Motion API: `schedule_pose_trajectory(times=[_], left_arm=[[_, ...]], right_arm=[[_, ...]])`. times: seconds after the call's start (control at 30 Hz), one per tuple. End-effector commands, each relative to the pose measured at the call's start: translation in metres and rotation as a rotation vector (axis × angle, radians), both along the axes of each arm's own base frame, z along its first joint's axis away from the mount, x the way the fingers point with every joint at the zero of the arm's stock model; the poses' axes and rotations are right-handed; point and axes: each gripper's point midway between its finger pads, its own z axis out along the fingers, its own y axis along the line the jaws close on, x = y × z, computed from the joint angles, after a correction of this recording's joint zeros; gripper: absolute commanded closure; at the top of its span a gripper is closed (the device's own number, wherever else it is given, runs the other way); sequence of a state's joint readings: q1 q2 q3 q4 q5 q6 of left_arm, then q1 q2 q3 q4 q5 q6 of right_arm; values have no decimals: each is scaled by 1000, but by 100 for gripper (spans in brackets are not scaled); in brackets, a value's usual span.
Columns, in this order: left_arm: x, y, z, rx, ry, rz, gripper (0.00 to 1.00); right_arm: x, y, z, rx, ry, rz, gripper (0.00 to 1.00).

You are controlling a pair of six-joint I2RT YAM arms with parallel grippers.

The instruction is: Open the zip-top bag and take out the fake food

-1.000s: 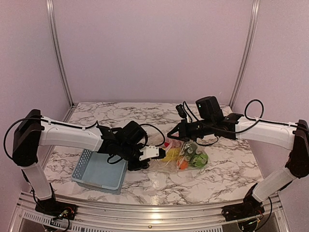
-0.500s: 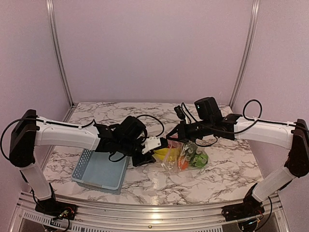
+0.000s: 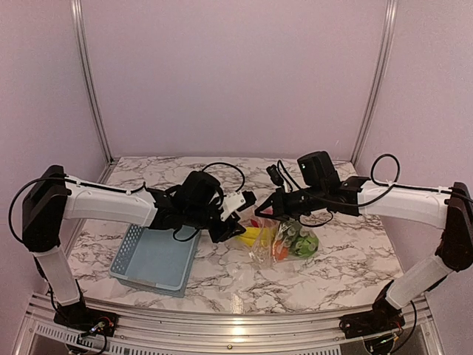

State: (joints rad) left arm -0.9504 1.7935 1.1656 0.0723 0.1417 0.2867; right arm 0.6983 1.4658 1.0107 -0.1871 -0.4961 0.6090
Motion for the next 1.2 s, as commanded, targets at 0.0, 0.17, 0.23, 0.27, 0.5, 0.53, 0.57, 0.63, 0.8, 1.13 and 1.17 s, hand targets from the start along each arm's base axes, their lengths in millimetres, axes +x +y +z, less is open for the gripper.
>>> schedule_pose_trajectory(times=[0.0, 0.17, 0.23, 0.27, 0.5, 0.53, 0.57, 0.63, 0.8, 1.13, 1.17], left_arm=[[7, -6, -18, 23, 4, 9, 57], [8, -10, -33, 55, 14, -15, 51], [8, -10, -40, 75, 17, -21, 48], [9, -11, -43, 85, 18, -25, 46], [4, -12, -57, 135, 25, -80, 42], [1, -10, -63, 159, 45, -96, 44], [-2, -10, -68, 174, 62, -110, 45], [-7, -10, -73, 188, 86, -138, 49], [-15, -4, -87, 226, 111, -168, 58], [-20, 3, -109, 306, 87, -169, 54], [-19, 2, -109, 305, 84, -162, 54]], right_arm=[[-1, -1, 2, 1, -13, 6, 100], [-1, -2, 2, -5, -12, 7, 100], [-1, -2, 2, -7, -12, 5, 100], [-1, -2, 1, -8, -12, 7, 100], [0, -1, -2, -15, -2, 10, 100], [-1, -2, -3, -17, -3, 11, 100], [0, -2, -3, -19, -2, 9, 100], [0, -3, -4, -22, 1, 7, 100], [1, -5, -7, -27, 10, 1, 100], [2, -15, -29, -82, 43, -30, 100], [2, -16, -33, -95, 47, -32, 100]])
